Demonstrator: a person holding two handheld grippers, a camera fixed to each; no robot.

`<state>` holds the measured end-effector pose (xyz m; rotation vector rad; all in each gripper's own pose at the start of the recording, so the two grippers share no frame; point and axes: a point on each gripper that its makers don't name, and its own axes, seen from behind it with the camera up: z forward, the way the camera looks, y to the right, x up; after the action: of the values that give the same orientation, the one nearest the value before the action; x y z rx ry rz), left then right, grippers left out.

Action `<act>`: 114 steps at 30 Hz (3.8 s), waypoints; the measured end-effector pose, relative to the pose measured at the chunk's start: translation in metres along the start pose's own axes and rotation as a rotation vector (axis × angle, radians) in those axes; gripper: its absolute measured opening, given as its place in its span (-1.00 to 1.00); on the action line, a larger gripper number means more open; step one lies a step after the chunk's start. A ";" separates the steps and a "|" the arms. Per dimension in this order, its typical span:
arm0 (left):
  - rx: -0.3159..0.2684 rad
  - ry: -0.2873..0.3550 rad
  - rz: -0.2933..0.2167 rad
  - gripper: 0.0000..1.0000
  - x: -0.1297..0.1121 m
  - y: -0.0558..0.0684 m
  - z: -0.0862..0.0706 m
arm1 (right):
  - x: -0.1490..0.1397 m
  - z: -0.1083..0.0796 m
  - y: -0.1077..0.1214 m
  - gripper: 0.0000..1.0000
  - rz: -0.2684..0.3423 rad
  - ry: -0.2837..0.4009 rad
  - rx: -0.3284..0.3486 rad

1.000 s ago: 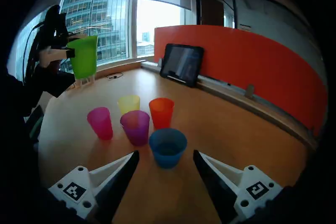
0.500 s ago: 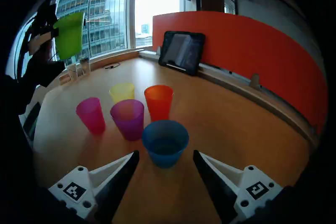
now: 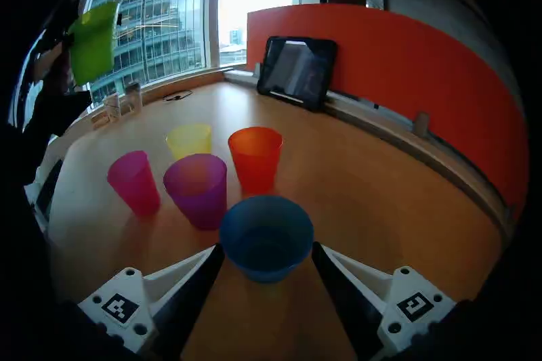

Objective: Pour water

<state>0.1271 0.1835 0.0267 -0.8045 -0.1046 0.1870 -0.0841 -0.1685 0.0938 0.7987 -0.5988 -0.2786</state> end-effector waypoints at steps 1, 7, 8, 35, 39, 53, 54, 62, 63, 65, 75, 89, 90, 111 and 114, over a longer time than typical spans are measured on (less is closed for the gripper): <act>0.001 -0.001 0.001 0.76 0.000 0.000 0.000 | 0.001 0.002 0.000 0.99 0.001 -0.001 0.002; 0.006 -0.003 0.001 0.76 -0.002 -0.001 -0.002 | 0.003 0.010 -0.003 0.99 0.003 -0.002 0.010; 0.007 -0.003 0.001 0.76 -0.002 -0.002 -0.002 | 0.003 0.012 -0.003 0.99 0.003 -0.002 0.010; 0.030 0.000 -0.021 0.76 -0.016 -0.003 -0.007 | 0.028 -0.034 -0.008 0.79 0.037 0.136 -0.032; 0.025 0.010 -0.029 0.76 -0.018 0.000 -0.007 | 0.040 -0.050 -0.015 0.79 0.031 0.179 -0.036; 0.004 0.052 -0.052 0.76 -0.019 0.014 -0.002 | 0.090 -0.104 -0.034 0.79 -0.021 0.351 -0.054; 0.001 0.055 -0.054 0.76 -0.019 0.016 -0.002 | 0.093 -0.107 -0.035 0.79 -0.024 0.363 -0.055; -0.020 0.082 -0.064 0.76 -0.012 0.024 0.001 | 0.117 -0.134 -0.040 0.78 -0.047 0.451 -0.061; -0.023 0.084 -0.063 0.76 -0.012 0.026 0.001 | 0.120 -0.137 -0.041 0.78 -0.049 0.460 -0.062; -0.030 0.088 -0.062 0.76 -0.010 0.029 0.001 | 0.125 -0.143 -0.042 0.79 -0.053 0.479 -0.063; -0.055 0.102 -0.051 0.76 -0.003 0.040 0.002 | 0.148 -0.170 -0.046 0.78 -0.076 0.553 -0.079; -0.085 0.125 -0.043 0.77 0.003 0.050 0.002 | 0.171 -0.193 -0.059 0.78 -0.106 0.608 -0.068; -0.086 0.125 -0.040 0.76 0.003 0.050 0.002 | 0.172 -0.194 -0.059 0.79 -0.108 0.608 -0.068; -0.116 0.129 0.005 0.77 0.003 0.071 0.000 | 0.191 -0.206 -0.067 0.78 -0.296 0.589 -0.096; -0.122 0.130 0.004 0.76 0.003 0.074 0.001 | 0.196 -0.207 -0.065 0.78 -0.334 0.586 -0.107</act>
<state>0.1204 0.2346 -0.0259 -0.9364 0.0089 0.1327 0.1964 -0.1790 0.0106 0.8265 0.1022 -0.3588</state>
